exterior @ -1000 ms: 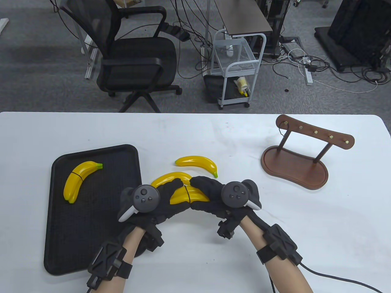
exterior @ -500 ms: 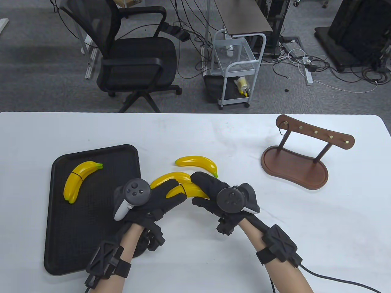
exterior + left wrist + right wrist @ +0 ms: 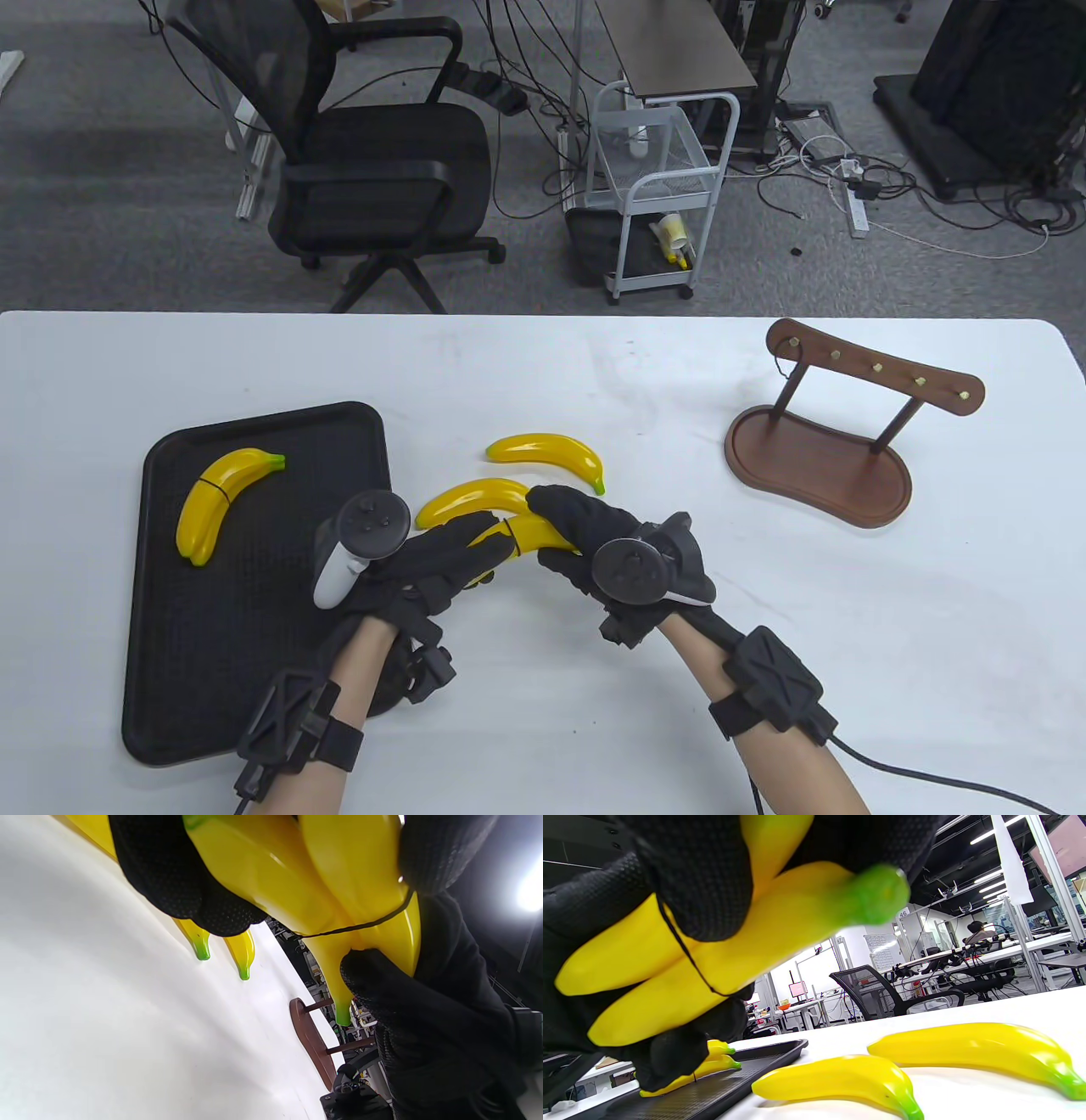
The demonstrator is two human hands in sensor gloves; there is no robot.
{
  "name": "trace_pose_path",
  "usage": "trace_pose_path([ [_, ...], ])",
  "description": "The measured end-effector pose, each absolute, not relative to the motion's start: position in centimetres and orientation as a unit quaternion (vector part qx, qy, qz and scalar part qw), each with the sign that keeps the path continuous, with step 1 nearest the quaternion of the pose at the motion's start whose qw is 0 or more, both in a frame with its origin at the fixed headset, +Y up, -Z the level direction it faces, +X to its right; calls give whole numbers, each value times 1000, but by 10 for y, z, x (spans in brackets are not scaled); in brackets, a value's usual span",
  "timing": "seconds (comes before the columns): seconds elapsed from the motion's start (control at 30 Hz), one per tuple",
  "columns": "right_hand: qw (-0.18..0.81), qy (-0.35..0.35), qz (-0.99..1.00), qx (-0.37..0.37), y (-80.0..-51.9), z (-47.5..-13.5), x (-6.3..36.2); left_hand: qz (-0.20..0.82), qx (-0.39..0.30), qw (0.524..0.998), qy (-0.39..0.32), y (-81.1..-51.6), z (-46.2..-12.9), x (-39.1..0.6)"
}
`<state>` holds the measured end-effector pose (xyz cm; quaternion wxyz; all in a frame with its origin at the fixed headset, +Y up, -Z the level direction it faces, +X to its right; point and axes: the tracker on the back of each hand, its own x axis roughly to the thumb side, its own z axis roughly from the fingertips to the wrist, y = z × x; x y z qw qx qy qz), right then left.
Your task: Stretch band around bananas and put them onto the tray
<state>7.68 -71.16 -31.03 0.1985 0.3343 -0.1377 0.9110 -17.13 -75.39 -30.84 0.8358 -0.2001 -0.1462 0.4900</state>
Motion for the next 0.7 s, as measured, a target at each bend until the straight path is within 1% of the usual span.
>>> trace_pose_path([
  [0.17,190,-140,913,334,-710,-310,77,481,-207,838,-154,-754,-309,-171],
  [0.3,185,-144,915,328,-708,-311,78,475,-191,845,-156,-750,-309,-173],
  [0.5,198,-137,920,310,-704,-314,83,443,-122,875,-153,-737,-305,-178],
  [0.57,203,-134,921,304,-704,-315,84,418,-91,891,-153,-730,-303,-177],
  [0.7,213,-129,923,293,-704,-316,85,375,-51,911,-164,-721,-298,-172],
])
